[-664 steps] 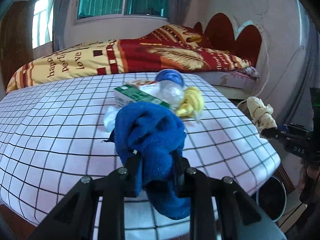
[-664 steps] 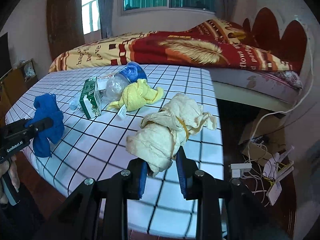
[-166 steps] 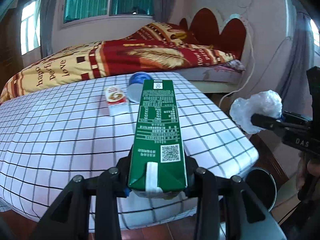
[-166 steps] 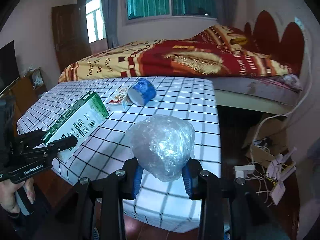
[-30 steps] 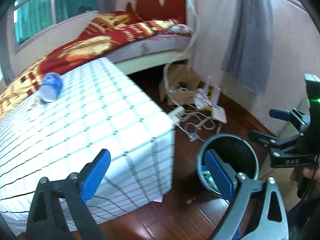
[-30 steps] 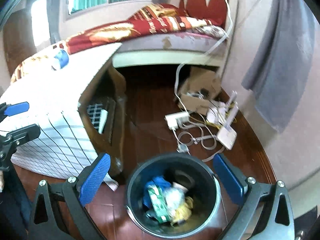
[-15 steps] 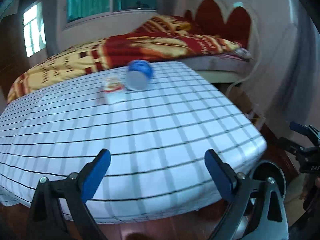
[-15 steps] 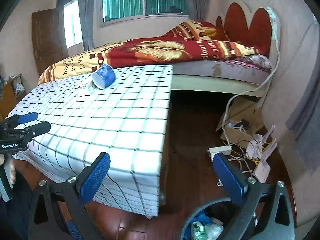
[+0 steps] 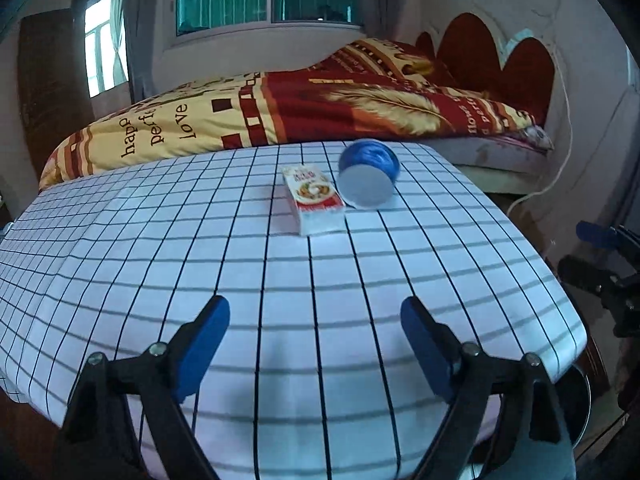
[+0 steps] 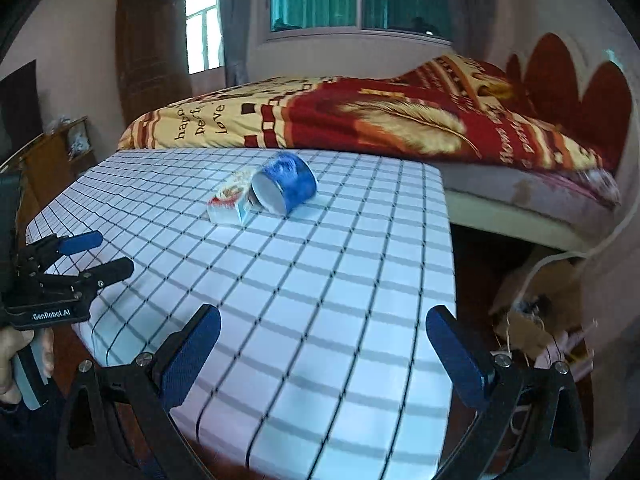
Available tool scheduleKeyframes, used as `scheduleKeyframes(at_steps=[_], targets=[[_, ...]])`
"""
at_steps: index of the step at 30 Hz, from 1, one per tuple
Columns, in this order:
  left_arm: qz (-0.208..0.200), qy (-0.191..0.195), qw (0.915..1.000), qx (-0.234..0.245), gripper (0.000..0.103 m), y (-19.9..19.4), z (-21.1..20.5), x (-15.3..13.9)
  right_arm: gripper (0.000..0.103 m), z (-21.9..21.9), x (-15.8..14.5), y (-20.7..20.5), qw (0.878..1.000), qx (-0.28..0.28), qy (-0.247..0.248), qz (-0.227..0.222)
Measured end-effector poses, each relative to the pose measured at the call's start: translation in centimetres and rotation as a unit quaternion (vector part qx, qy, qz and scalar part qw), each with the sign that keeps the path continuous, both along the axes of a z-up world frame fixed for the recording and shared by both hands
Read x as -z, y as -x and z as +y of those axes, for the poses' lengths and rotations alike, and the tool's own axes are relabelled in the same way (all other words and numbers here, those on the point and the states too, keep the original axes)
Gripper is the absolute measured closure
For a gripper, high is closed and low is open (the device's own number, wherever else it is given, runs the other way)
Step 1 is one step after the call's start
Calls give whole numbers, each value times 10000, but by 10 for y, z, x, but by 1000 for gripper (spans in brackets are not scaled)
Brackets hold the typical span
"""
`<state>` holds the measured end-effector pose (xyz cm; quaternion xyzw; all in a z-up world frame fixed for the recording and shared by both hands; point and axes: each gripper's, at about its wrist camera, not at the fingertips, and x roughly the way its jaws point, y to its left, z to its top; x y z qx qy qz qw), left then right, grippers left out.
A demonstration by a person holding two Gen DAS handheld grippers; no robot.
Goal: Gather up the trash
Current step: 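Move both tools back toward the milk carton and jar on the box, then grasp the red-white milk carton with the left tool while the right tool grasps the blue jar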
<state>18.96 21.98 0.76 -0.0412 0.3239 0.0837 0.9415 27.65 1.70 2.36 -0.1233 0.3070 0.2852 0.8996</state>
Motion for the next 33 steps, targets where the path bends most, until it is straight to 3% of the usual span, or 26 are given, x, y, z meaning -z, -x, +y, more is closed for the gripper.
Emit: scheduleKeyframes(at_steps=[5, 13, 18, 20, 21, 22, 24, 33], targets=[[62, 100, 9999, 22, 20, -39, 9, 3, 0, 22, -1, -39, 9998, -173, 95, 19], [292, 683, 9972, 55, 24, -109, 29, 14, 0, 59, 18, -106, 9976, -382, 512, 259], [633, 672, 9957, 121, 26, -141, 32, 31, 4, 80, 30, -132, 9952, -603, 694, 345], [772, 765, 9940, 141, 34, -150, 39, 40, 5, 90, 35, -137, 9939, -708, 779, 342], [832, 865, 9926, 176, 43, -153, 43, 43, 5, 97, 38, -140, 9930, -776, 823, 339], [810, 979, 9916, 249, 44, -151, 49, 44, 5, 102, 40, -142, 9923, -833, 851, 333], [759, 791, 9937, 228, 50, -142, 57, 40, 5, 114, 43, -147, 9909, -941, 912, 320], [822, 419, 9956, 129, 50, -99, 84, 40, 5, 159, 48, -168, 9889, -1203, 826, 289]])
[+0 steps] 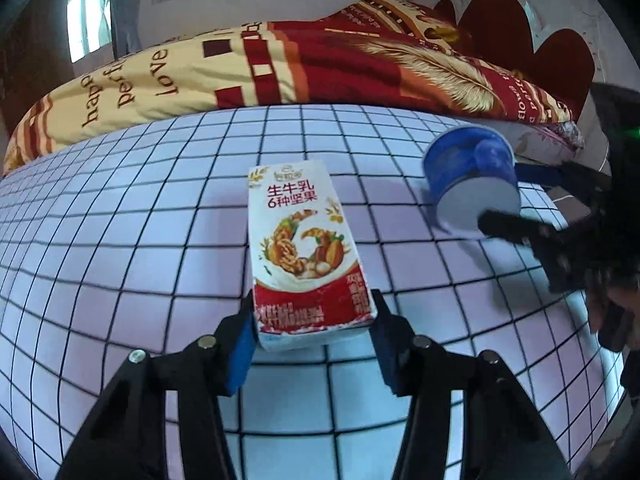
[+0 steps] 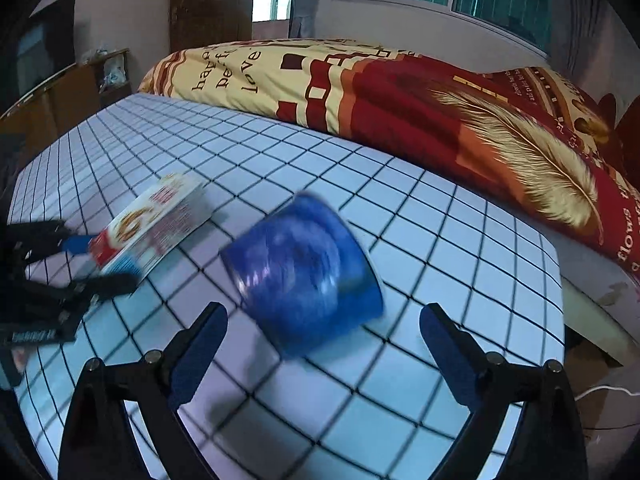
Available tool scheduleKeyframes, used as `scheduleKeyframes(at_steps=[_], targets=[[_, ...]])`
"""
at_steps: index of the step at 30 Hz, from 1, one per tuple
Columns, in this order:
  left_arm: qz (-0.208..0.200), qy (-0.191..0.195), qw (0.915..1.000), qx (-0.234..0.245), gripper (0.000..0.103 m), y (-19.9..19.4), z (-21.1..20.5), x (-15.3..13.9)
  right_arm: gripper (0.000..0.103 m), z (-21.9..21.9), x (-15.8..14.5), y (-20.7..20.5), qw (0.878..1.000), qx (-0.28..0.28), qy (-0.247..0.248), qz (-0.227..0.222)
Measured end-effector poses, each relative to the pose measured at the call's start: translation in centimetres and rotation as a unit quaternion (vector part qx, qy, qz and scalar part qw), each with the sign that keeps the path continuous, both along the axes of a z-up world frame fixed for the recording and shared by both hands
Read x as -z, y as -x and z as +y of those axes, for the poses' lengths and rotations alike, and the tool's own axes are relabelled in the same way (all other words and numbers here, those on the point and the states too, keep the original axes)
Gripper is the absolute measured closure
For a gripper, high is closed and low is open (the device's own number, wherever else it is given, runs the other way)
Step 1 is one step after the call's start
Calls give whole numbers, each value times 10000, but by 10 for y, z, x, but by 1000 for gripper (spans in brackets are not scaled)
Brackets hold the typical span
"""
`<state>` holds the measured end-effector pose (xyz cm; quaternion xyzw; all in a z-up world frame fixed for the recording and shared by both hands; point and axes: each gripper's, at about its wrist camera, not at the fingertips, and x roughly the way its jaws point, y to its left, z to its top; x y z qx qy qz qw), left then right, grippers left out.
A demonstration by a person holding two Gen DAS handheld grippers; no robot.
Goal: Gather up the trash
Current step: 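Grasp the red-white milk carton with the left tool while the right tool grasps the blue jar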
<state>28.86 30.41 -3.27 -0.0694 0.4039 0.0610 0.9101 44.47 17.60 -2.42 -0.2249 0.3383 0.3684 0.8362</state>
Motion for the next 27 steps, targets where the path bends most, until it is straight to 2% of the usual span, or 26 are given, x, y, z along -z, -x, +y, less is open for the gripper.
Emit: scheduleKeyframes(at_steps=[3, 5, 12, 17, 27], targets=[[-42, 16, 10000, -27, 50, 3, 2, 1, 7, 9, 4, -6, 9998, -26, -50, 177], [-92, 27, 9999, -39, 50, 4, 1, 0, 42, 11, 6, -6, 9996, -29, -61, 271], [-286, -29, 9996, 79, 50, 7, -9, -6, 46, -4, 7, 16, 9988, 351, -130, 322], [-456, -145, 9985, 281, 50, 15, -26, -17, 47, -27, 1, 38, 9974, 636, -294, 179], [-772, -230, 9943, 696, 50, 56, -75, -39, 47, -106, -36, 100, 9922, 1028, -688, -125]])
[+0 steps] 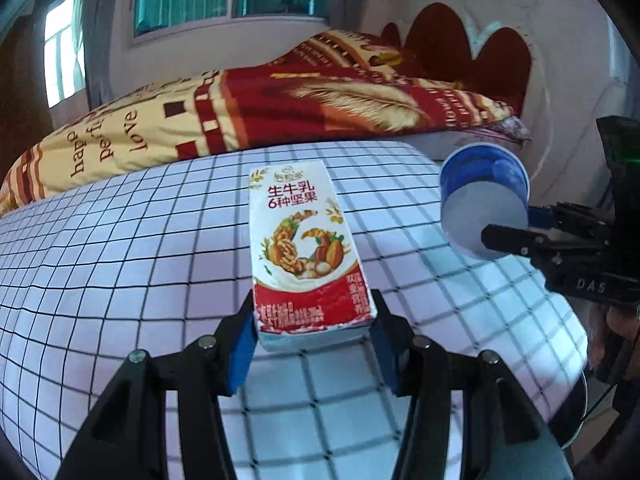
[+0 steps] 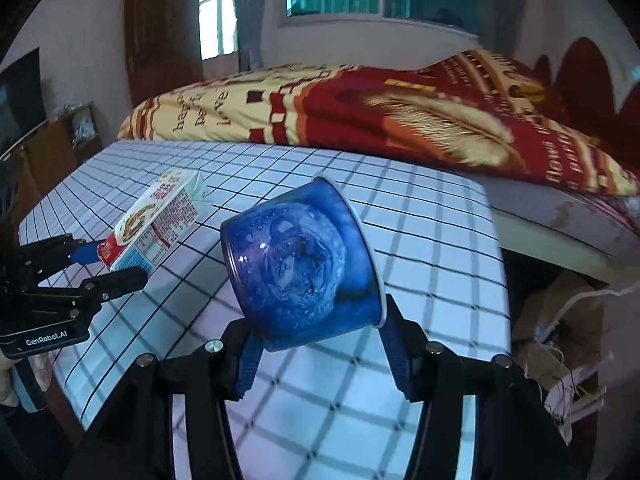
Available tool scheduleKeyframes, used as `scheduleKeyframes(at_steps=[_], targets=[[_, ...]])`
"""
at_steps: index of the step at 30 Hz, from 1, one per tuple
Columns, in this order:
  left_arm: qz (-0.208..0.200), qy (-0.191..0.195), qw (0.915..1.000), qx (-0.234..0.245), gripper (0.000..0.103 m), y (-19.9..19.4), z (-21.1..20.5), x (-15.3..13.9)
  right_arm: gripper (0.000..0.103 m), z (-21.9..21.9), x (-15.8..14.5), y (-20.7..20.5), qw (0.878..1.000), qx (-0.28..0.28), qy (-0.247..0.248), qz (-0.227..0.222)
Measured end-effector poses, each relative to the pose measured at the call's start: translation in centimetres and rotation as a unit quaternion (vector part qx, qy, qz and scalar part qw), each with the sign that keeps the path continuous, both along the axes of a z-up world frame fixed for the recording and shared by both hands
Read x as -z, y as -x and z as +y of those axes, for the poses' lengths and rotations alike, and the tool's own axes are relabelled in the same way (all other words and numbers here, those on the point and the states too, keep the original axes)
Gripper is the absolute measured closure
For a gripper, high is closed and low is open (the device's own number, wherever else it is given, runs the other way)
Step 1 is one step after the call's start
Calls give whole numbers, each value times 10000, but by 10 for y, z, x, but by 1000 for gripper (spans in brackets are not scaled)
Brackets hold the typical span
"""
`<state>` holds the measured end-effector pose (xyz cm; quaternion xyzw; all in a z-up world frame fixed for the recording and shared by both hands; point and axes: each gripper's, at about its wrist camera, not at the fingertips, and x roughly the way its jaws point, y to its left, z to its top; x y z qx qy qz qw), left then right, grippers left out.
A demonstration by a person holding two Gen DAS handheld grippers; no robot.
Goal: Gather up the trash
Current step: 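Grasp the red-white milk carton with the left tool while the right tool grasps the blue jar, then carry milk carton and blue jar over the black bin with both tools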
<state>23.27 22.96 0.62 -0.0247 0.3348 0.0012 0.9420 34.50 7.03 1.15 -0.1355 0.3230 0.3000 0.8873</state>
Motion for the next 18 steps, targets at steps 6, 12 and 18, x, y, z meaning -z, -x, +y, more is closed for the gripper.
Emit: scheduleKeyframes(at_steps=[6, 12, 18], targets=[[-121, 0, 9994, 331, 50, 30, -41, -6, 47, -60, -20, 47, 9989, 364, -202, -213], [-194, -61, 9979, 619, 50, 52, -78, -13, 47, -114, -34, 87, 9957, 761, -343, -401], [-232, -50, 9961, 846, 50, 68, -105, -16, 47, -161, -29, 121, 9920, 1110, -333, -494]])
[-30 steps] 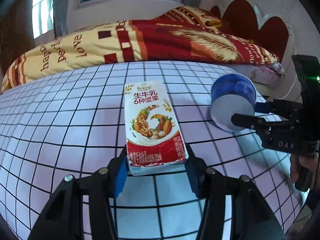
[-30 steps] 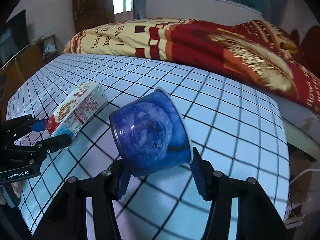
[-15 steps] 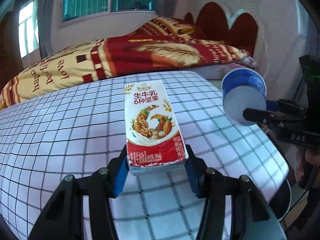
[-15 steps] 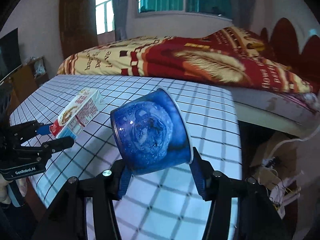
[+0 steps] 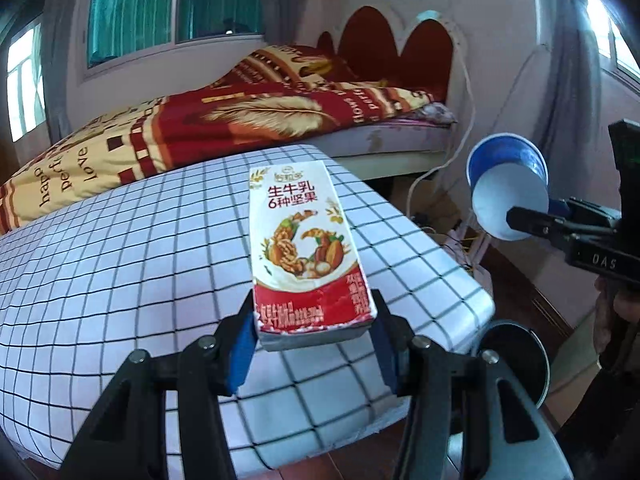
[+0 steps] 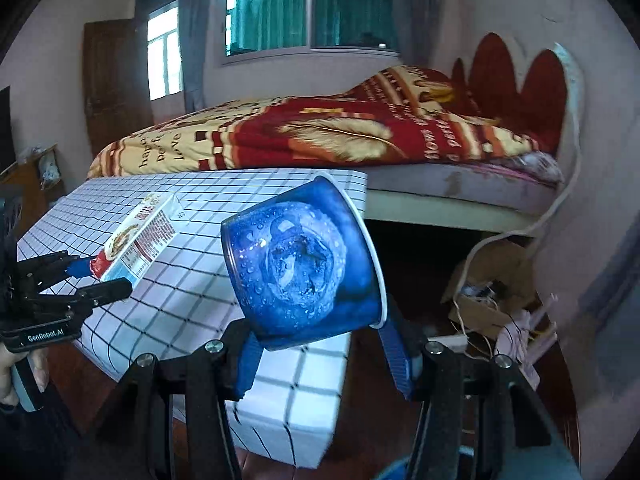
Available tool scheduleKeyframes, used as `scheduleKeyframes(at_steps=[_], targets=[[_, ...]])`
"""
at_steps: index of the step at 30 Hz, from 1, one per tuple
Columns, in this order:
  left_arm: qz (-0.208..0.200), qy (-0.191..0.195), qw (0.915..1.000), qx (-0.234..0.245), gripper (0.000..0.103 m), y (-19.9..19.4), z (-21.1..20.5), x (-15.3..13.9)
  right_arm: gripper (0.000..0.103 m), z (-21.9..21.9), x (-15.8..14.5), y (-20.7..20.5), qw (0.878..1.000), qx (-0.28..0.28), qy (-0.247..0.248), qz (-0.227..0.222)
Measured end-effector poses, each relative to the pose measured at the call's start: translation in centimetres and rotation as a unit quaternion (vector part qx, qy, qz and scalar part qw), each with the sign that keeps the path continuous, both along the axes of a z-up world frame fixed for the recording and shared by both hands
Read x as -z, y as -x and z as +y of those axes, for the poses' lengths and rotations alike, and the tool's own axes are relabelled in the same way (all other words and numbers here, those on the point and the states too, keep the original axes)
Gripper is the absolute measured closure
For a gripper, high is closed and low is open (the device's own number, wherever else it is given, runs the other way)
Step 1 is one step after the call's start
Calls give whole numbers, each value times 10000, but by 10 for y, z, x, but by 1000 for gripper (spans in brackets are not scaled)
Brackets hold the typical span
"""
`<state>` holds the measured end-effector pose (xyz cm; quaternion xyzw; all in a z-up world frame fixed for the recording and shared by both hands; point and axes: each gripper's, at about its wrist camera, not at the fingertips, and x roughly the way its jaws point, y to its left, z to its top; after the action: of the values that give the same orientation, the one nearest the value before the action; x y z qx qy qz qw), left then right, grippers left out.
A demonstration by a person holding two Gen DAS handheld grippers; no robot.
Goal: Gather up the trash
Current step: 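Carry milk carton and blue jar over the black bin with both tools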
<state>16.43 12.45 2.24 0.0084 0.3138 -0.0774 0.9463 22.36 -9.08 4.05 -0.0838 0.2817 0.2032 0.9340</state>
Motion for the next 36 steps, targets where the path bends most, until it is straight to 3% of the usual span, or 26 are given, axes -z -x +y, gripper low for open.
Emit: scheduleKeyframes(at_steps=[18, 36], targets=[[6, -119, 9946, 1028, 50, 21, -104, 2, 47, -116, 18, 58, 9945, 1040, 2, 88], [320, -159, 9793, 1992, 50, 27, -190, 25, 47, -198, 36, 95, 9830, 1820, 67, 248]])
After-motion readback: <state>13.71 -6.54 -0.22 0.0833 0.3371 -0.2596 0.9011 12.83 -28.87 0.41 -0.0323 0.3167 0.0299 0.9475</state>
